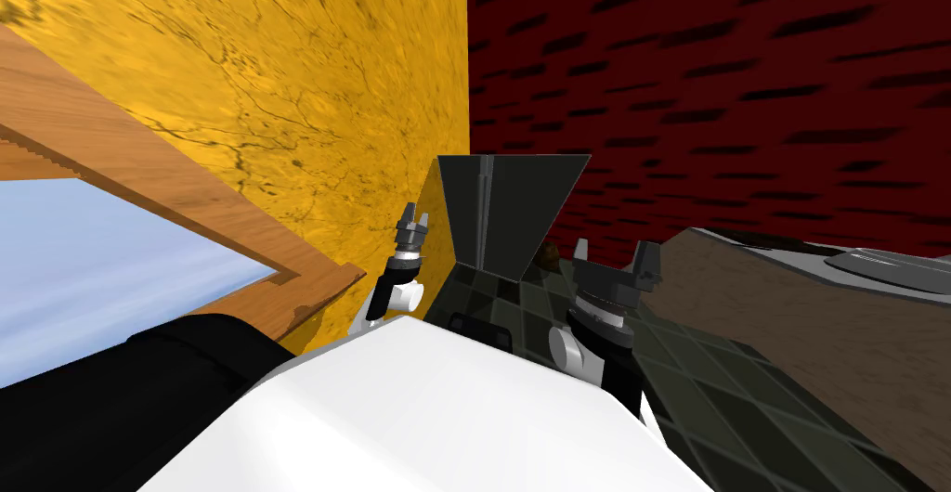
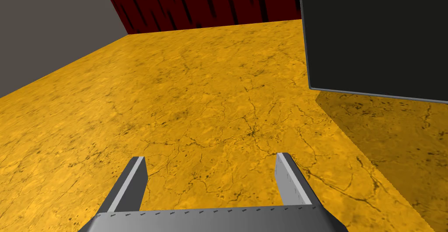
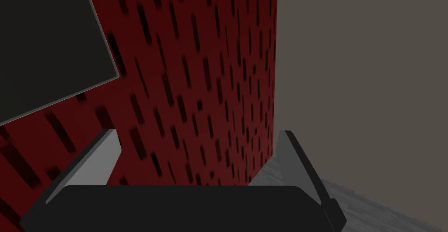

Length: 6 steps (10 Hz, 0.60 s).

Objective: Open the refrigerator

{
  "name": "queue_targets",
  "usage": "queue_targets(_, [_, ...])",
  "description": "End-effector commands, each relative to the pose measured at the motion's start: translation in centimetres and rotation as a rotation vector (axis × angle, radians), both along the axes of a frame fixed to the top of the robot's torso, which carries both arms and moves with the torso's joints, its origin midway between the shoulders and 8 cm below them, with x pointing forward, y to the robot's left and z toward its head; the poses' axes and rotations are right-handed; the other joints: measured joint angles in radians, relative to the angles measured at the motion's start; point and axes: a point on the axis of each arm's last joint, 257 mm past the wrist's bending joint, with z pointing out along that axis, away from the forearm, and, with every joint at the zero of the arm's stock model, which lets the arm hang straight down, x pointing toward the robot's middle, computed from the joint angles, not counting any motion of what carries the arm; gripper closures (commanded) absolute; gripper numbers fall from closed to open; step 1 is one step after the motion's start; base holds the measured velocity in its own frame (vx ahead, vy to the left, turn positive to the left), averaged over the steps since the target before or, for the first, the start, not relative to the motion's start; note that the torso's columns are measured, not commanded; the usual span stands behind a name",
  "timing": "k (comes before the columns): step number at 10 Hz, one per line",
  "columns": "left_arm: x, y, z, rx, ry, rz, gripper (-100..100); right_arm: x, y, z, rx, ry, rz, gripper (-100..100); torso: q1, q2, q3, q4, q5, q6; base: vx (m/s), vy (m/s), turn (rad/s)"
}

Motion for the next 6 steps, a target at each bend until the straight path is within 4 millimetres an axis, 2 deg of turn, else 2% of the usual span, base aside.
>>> queue_targets(1, [0.0,0.0,0.0,0.0,0.0,0.0,0,0.0,0.0,0.0,0.0,0.0,0.0,0,0.0,0.04,-0.082,0.041,0.0,0.0,0.0,0.0,0.0])
queue_targets(6, [-0.01,0.0,0.01,0.0,0.0,0.0,0,-0.01,0.0,0.01,0.0,0.0,0.0,0,0.0,0.396,-0.792,0.396,0.0,0.0,0.0,0.0,0.0])
